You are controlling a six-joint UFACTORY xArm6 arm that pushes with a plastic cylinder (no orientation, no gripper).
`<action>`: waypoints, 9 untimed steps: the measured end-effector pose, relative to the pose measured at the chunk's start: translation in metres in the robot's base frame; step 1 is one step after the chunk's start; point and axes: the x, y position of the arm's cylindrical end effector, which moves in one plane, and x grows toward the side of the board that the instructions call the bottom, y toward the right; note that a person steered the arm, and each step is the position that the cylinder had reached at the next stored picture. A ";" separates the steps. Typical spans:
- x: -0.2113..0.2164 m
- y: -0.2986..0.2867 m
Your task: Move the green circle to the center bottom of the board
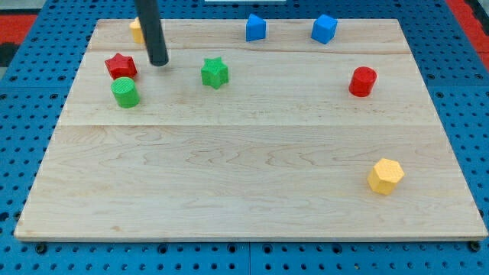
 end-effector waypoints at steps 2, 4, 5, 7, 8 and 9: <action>0.017 -0.058; 0.078 -0.042; 0.117 0.005; 0.076 -0.010; 0.094 0.041; 0.148 0.099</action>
